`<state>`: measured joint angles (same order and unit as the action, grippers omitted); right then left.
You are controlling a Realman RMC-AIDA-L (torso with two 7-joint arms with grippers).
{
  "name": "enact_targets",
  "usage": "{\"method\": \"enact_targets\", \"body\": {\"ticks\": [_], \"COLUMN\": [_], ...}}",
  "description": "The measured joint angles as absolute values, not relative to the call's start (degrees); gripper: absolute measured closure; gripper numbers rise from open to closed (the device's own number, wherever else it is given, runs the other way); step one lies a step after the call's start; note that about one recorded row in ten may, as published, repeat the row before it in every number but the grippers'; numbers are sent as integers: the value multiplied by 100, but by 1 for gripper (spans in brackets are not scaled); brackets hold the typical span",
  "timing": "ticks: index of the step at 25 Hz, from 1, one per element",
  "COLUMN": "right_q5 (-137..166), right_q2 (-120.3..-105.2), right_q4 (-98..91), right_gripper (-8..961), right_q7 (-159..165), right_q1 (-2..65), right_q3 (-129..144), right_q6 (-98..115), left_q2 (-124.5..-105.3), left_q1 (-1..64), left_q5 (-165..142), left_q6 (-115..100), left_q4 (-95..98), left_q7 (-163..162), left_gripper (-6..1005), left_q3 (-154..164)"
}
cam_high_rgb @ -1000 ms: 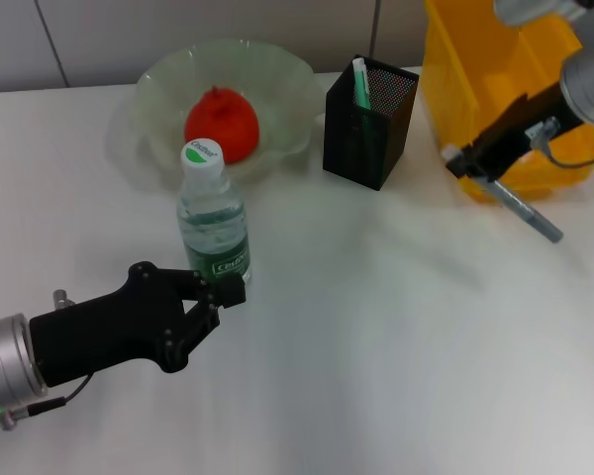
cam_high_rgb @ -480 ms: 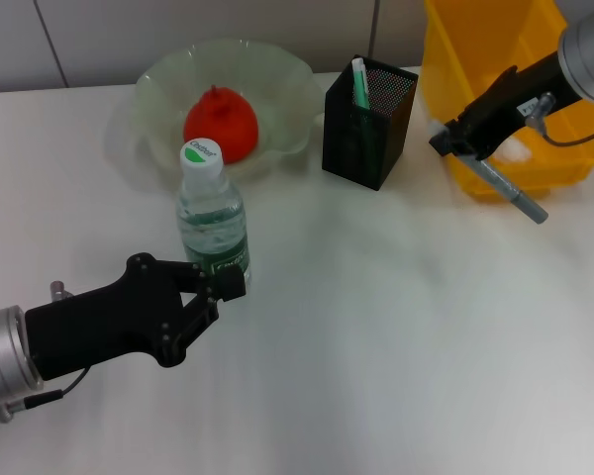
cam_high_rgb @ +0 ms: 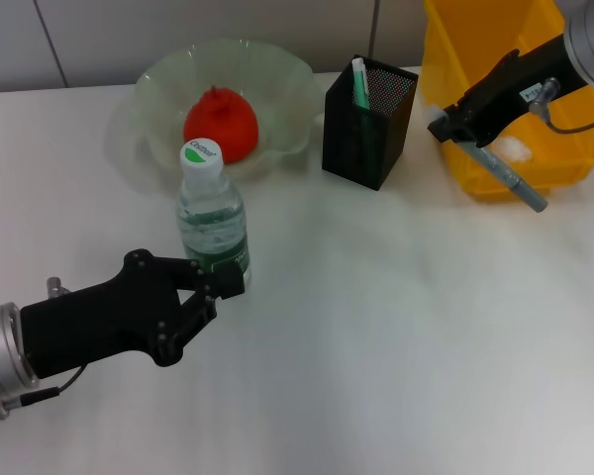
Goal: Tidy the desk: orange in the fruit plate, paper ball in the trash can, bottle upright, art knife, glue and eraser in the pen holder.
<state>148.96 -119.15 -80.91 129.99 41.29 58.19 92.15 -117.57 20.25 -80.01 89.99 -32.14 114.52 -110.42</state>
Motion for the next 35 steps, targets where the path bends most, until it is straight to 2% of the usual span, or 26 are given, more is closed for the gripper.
{"method": "enact_targets", "body": {"ticks": [35], "right_q5": [14825], "right_q2": [-11892], "right_q4": [-8298], "right_gripper": [875], "right_q7": [13021], "right_q1": [4171], "right_q3": [5756], "right_q6": [9130], "left_q2": [-11774], "left_q1": [1984], "left_q5": [-8000], "left_q6": [9061], "left_q4": [-3260], "left_q7": [11451], "left_gripper": [984], "left_q3": [-11172]}}
